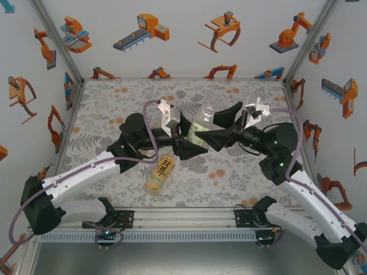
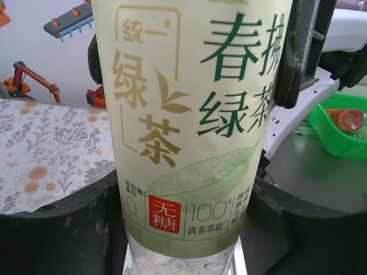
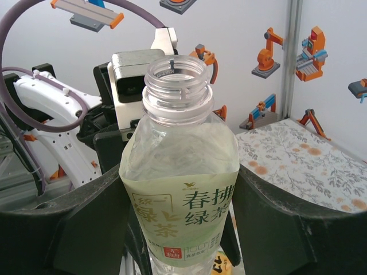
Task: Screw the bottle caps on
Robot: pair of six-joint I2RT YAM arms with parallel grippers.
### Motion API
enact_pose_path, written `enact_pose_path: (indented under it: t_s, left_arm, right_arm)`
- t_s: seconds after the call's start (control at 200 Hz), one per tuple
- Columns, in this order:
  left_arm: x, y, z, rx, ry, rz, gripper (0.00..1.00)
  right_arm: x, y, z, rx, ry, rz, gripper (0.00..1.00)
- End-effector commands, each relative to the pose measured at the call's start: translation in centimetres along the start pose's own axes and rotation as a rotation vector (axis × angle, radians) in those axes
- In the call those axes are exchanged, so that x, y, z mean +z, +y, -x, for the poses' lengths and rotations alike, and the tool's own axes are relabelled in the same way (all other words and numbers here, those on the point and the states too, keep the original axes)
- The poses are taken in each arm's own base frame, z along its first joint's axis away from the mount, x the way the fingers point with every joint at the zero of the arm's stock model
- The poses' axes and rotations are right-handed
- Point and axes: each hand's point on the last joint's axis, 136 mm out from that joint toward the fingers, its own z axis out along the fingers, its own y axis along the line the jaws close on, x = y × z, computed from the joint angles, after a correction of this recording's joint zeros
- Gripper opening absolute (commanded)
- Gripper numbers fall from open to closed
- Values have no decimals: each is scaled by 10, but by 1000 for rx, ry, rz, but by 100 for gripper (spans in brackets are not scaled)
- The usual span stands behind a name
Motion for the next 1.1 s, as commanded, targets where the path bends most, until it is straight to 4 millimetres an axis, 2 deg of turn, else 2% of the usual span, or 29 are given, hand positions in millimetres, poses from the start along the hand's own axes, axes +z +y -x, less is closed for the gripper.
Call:
enact_pose_path:
  t_s: [0.0,0.075,0.13,0.28,0.381,0.636,0.841,0.966,1.097]
  left_arm:
    - [2,-5,19,29,-44,-19,55]
    - [2,-7,19,30,-45,-24,50]
    - [2,-7,19,31,-45,-27,48]
    - [0,-8,22,36,-52,-19,45]
    - [-2,-6,24,42,-60,-2,44]
    - [-10,-6,30,60,-84,37,37]
    - [-23,8,28,84,-80,163,29]
    - [-34,16,25,101,-61,246,26]
    - [-47,17,23,114,-43,306,20]
  right_arm:
    - [-3,5,6,-22,-22,6,21]
    - [-3,5,6,-22,-20,2,22]
    - [-4,5,7,-20,-20,-3,28]
    - [-6,3,8,-18,-8,-27,63]
    - [-9,3,10,-27,5,-50,74]
    - [-22,-4,18,-65,34,-160,75]
    - [-34,-23,15,-62,68,-307,75]
    - [-40,-50,-5,-5,163,-452,73]
    - [-50,-83,-37,70,283,-622,69]
